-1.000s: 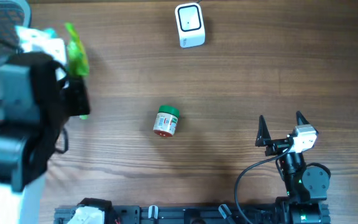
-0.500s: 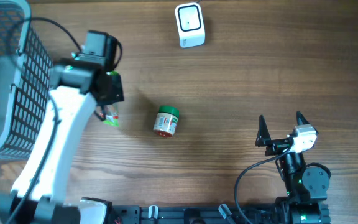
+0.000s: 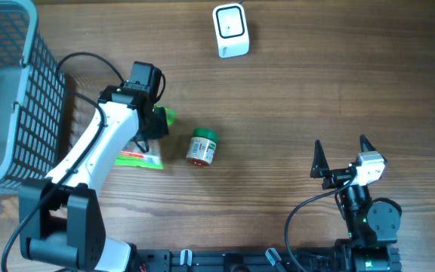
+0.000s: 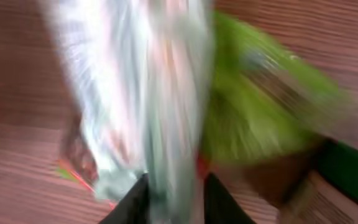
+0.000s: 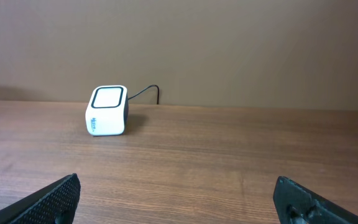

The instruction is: Scan the item barcode

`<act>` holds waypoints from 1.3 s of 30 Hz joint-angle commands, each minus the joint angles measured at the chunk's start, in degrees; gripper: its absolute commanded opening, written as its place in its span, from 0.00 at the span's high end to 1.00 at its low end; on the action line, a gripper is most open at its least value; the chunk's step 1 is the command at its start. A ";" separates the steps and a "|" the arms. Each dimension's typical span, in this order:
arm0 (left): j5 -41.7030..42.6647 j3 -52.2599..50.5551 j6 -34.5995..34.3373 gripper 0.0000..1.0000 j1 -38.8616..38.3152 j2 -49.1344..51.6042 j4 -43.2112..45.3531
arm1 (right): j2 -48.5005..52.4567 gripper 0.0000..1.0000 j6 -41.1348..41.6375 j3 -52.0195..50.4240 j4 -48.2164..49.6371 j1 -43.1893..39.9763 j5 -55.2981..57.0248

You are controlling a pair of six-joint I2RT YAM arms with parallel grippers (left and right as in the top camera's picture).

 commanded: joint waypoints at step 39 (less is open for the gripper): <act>3.80 3.45 -4.46 0.84 2.80 8.98 9.62 | -0.17 0.00 -0.57 -0.07 0.31 0.22 0.09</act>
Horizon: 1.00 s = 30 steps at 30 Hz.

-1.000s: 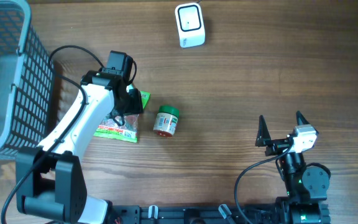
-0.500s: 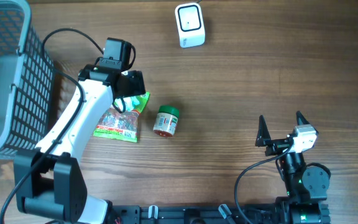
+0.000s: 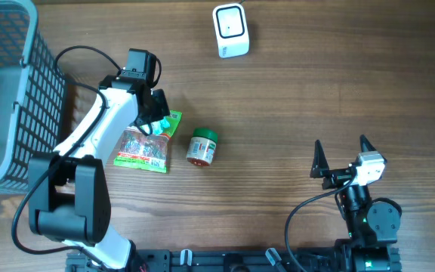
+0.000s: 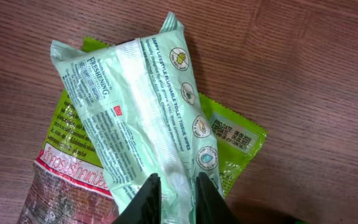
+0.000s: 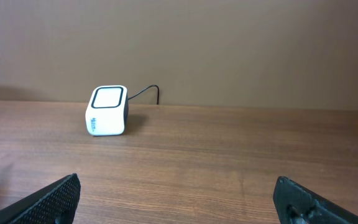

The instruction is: Scan the item barcode

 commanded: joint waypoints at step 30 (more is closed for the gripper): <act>5.44 2.36 1.20 0.00 0.02 -0.70 -1.77 | -0.17 0.00 -0.55 -0.07 0.31 0.22 0.11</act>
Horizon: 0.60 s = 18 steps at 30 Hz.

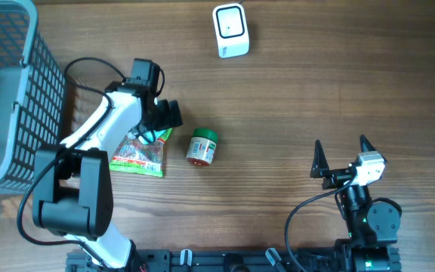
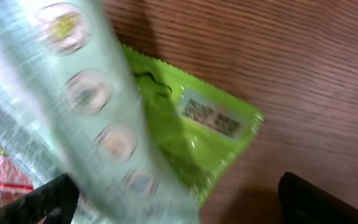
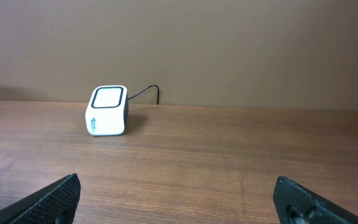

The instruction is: Scan the item barcode

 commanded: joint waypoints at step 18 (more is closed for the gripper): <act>-1.57 -1.57 -4.52 0.96 0.33 -7.45 -5.64 | -0.17 0.00 -0.55 -0.07 0.28 0.22 0.09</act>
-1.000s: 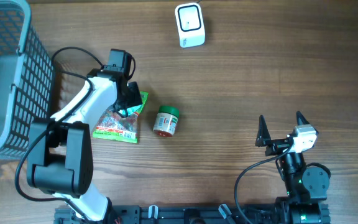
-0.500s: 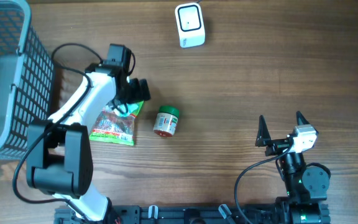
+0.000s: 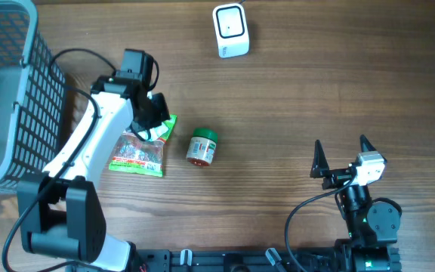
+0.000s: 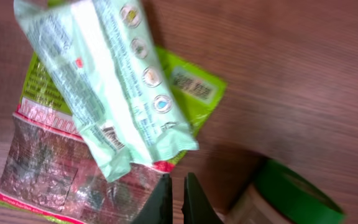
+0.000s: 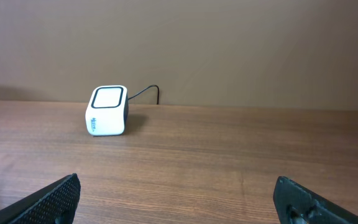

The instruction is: Scan the item barcode

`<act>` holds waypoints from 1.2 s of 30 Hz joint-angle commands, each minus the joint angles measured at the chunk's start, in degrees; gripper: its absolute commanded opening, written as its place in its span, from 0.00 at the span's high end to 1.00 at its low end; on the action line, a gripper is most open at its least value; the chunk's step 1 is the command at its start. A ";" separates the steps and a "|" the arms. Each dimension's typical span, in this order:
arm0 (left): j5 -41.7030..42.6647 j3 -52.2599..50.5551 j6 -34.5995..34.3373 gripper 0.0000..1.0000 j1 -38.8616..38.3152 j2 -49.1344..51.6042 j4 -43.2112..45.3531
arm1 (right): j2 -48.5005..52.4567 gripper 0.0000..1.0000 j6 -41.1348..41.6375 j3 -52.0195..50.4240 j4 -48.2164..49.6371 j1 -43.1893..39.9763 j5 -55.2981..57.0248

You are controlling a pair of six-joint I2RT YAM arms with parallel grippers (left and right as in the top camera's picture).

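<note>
A pale green wipes pack (image 4: 104,81) lies across a green and red snack packet (image 4: 61,168) on the wooden table. My left gripper (image 4: 178,177) hovers just off the pack's lower end, shut with nothing between its fingers. From overhead, the left gripper (image 3: 157,125) covers most of the pack, and the snack packet (image 3: 137,153) shows below it. The white scanner (image 3: 230,30) stands at the far edge, also in the right wrist view as the scanner (image 5: 108,110). My right gripper (image 5: 179,205) rests open and empty at the near right.
A small jar with a green lid (image 3: 202,146) lies just right of the packets, seen close by as the jar (image 4: 291,193). A grey mesh basket (image 3: 21,98) holding a red item fills the left edge.
My left gripper's jaws were spread wide close over the blurred wipes pack; now they are shut on nothing and further back, with the pack lying on the snack packet. The right arm is unchanged.
At first my left gripper was shut on the wipes pack over the snack packet, the view blurred. Later it still gripped the pack's end. Then the jaws stood wide open around it. Now the pack lies loose on the packet and the jaws are shut empty.
</note>
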 commanded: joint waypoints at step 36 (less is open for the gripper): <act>-6.80 -11.69 -8.46 0.85 1.42 0.87 9.73 | -0.17 0.00 -0.55 -0.07 0.28 0.22 0.09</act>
